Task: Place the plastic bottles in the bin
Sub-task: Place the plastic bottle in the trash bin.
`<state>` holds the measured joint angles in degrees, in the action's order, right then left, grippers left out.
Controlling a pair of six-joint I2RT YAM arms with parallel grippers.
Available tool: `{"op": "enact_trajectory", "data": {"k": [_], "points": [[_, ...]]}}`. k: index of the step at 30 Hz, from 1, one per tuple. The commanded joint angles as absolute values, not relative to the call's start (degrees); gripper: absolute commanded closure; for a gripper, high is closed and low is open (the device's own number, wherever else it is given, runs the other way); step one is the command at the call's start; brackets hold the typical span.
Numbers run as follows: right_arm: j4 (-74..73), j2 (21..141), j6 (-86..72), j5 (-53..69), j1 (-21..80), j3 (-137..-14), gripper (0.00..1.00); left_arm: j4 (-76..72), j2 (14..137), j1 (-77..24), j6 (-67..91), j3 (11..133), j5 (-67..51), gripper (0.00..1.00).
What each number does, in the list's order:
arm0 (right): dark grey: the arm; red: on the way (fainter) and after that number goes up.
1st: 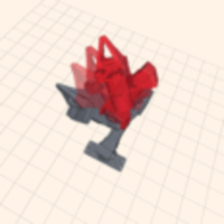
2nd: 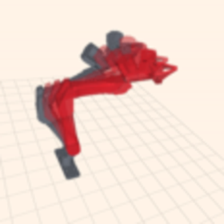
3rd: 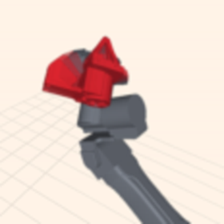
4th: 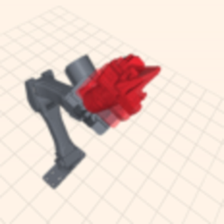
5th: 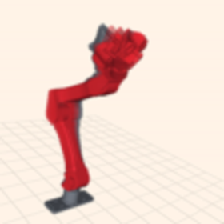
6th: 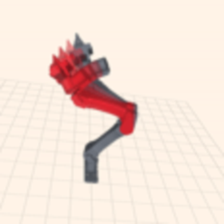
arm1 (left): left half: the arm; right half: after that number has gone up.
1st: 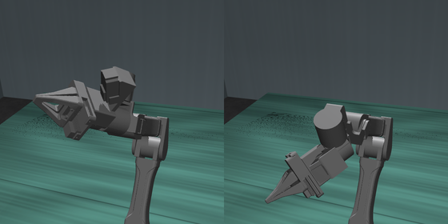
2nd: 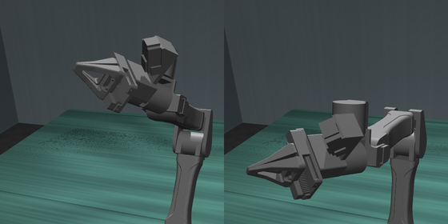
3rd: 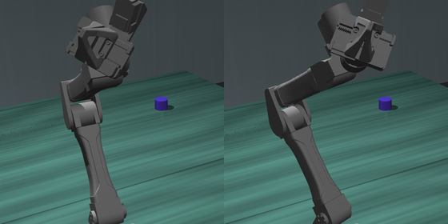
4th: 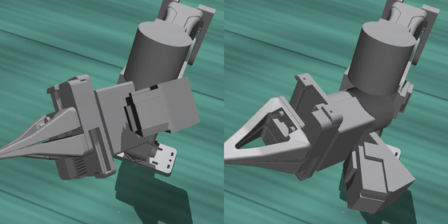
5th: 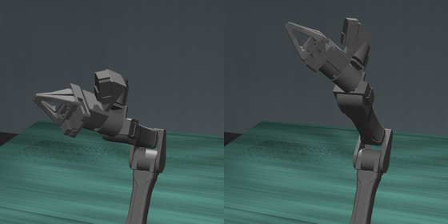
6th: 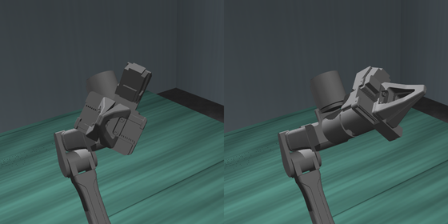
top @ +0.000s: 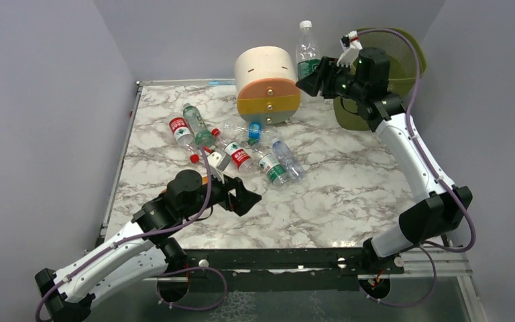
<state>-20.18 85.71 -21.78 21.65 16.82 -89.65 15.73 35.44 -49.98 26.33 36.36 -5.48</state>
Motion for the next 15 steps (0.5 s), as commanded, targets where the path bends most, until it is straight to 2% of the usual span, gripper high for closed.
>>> {"op": "enact_trajectory", "data": {"k": [1,7,15], "points": [[-17.92,91.17,-24.4,24.44,17.05,-96.91,0.48,11.47,35.7,-49.9,27.38,35.94,-7.94,0.01],[-17.57,98.42,-24.16,20.93,14.35,-106.64,0.47,8.34,34.99,-49.91,30.29,33.38,-6.49,0.01],[-12.96,104.14,-30.37,22.13,2.89,-112.43,0.48,7.19,38.12,-49.89,29.88,33.76,-5.71,0.01]]}}
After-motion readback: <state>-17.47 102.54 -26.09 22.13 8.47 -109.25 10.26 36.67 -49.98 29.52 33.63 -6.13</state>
